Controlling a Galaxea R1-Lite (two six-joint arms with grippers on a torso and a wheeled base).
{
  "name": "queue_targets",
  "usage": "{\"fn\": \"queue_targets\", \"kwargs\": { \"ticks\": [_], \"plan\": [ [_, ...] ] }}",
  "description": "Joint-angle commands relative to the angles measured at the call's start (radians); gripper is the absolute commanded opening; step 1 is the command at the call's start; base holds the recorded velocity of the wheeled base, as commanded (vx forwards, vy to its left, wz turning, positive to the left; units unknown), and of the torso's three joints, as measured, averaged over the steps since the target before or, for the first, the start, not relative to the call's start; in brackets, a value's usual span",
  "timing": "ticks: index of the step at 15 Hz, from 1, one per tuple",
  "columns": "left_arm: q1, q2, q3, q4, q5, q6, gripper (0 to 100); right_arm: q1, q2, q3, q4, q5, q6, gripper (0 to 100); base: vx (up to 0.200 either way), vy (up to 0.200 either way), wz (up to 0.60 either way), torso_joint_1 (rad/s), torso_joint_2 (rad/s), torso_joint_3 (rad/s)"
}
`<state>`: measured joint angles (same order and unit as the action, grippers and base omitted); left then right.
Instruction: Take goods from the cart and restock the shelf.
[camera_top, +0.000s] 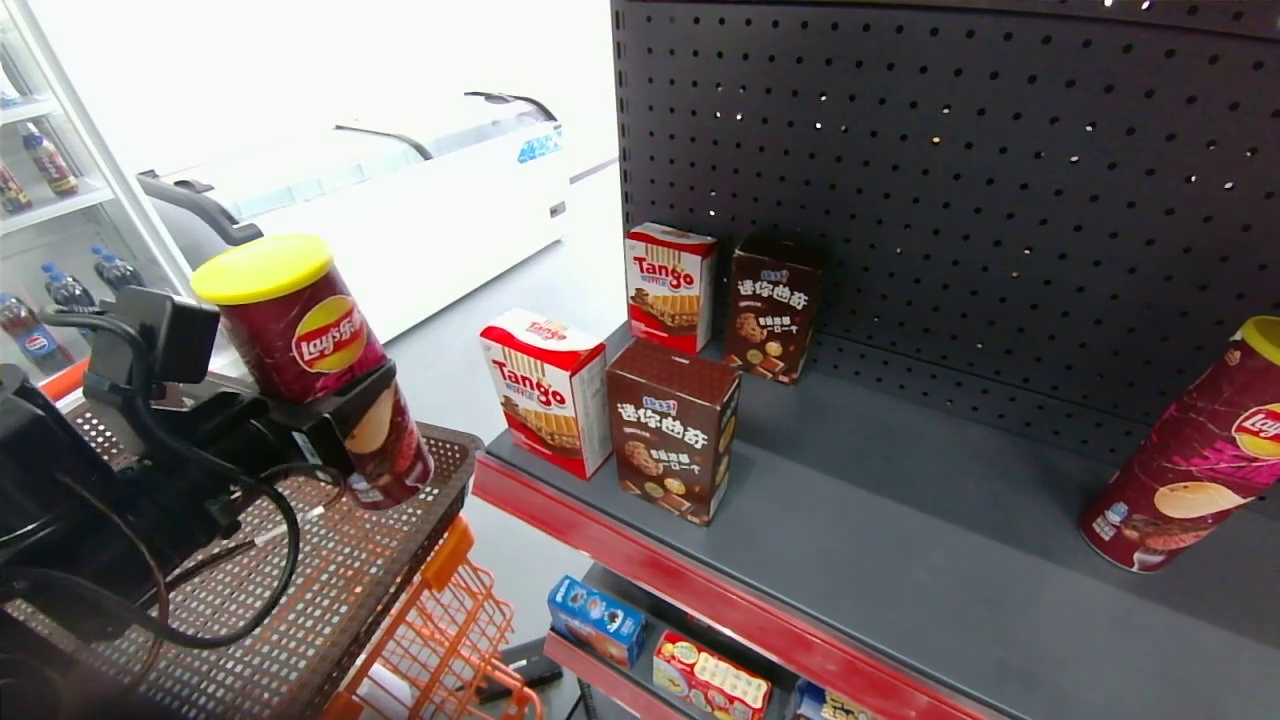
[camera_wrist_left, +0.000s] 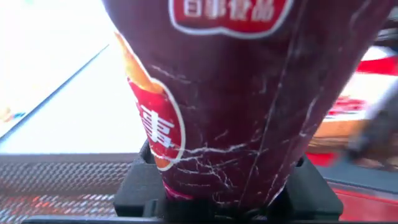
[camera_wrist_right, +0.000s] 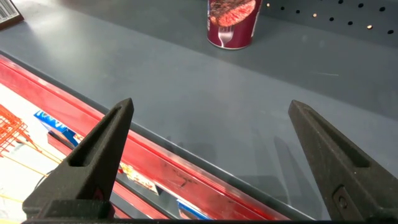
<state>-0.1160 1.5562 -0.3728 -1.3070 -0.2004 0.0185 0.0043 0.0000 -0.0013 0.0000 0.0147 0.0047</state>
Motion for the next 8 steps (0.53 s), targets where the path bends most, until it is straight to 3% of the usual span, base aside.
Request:
{"fn": "queue_targets", "kwargs": {
  "ticks": [1, 6, 8],
  "plan": [
    [-0.070, -0.047, 0.023, -0.001, -0.013, 0.000, 0, 0.000, 0.000, 0.000, 0.000, 0.001, 0.000, 100, 0.000, 0.000, 0.00, 0.000, 0.00, 0.000],
    [-0.240, -0.077, 0.038, 0.009, -0.024, 0.000, 0, 0.000, 0.000, 0.000, 0.002, 0.001, 0.000, 100, 0.000, 0.000, 0.00, 0.000, 0.00, 0.000],
    [-0.298, -0.085, 0.043, 0.009, -0.082, -0.003, 0, 0.000, 0.000, 0.000, 0.002, -0.001, 0.000, 100, 0.000, 0.000, 0.00, 0.000, 0.00, 0.000]
  ]
}}
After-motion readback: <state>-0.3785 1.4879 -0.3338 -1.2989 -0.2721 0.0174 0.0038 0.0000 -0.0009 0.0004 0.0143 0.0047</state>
